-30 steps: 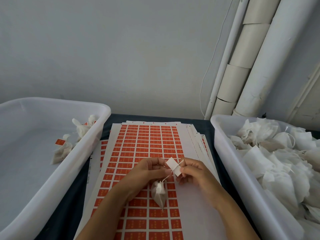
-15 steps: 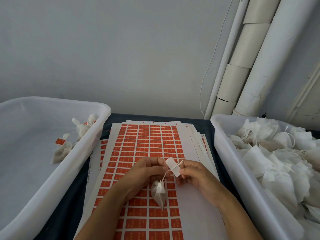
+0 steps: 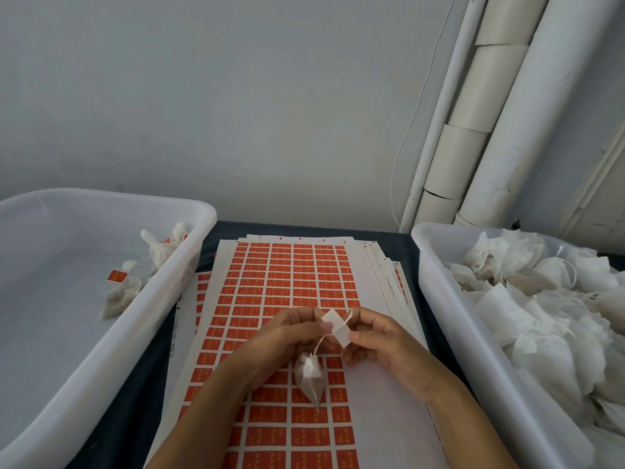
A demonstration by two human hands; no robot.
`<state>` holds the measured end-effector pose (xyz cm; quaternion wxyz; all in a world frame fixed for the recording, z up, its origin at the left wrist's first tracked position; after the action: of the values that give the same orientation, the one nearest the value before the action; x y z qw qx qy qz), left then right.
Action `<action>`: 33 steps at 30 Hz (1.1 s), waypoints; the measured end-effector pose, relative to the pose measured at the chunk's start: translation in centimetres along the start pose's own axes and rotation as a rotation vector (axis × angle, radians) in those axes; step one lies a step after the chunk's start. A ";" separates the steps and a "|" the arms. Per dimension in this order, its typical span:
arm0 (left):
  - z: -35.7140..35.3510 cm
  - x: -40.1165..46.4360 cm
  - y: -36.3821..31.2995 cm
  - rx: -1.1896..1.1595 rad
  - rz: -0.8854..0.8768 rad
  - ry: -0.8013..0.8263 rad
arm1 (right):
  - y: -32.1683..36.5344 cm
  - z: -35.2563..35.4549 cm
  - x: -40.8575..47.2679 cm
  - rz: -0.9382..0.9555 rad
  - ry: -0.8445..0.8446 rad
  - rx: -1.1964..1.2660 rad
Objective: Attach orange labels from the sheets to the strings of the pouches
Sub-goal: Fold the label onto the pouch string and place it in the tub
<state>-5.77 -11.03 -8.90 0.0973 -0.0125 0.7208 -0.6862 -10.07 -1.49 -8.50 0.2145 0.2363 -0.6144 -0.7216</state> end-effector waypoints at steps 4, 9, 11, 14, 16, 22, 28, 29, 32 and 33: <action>0.0 0.1 -0.2 0.085 -0.044 -0.076 | 0.0 0.0 0.0 -0.005 0.005 0.008; 0.4 0.2 -0.2 0.078 -0.055 -0.142 | 0.4 -0.1 -0.1 0.018 0.013 -0.012; 0.4 0.1 0.1 0.071 -0.031 -0.133 | 0.5 -0.1 -0.2 0.030 0.021 -0.026; 0.0 -0.1 0.4 0.048 0.028 -0.075 | 1.6 0.0 -0.5 0.088 0.036 0.002; -0.1 -0.3 0.5 0.027 0.068 -0.047 | 2.6 0.4 -0.6 0.145 0.031 0.021; -0.6 -0.5 0.4 0.042 0.084 0.002 | 3.9 0.4 -1.0 0.340 -0.051 -0.192; -0.5 -0.5 0.3 0.086 0.077 -0.020 | 4.6 1.2 -0.9 0.419 -0.209 -0.197; -0.4 -0.4 0.3 0.102 0.073 -0.045 | 4.7 1.2 -0.9 0.427 -0.222 -0.193; -0.4 -0.3 0.1 0.049 0.073 -0.030 | 4.1 1.5 -0.7 0.379 -0.238 -0.171; -0.7 -0.4 -0.1 -0.016 0.086 0.014 | 4.0 1.7 -0.6 0.370 -0.248 -0.178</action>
<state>-5.50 -10.28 -8.69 0.1214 0.0226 0.7268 -0.6757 -10.54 -0.36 -4.26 0.2856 0.0094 -0.6030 -0.7448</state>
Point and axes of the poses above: each hand's wrist, its own x-axis towards the middle knuckle, its own z-axis out of the back of the hand, y = z × x, the point moved 10 cm from there along x, towards the middle knuckle, and after that the axes turned 13 degrees about -y, right-handed, at the moved point
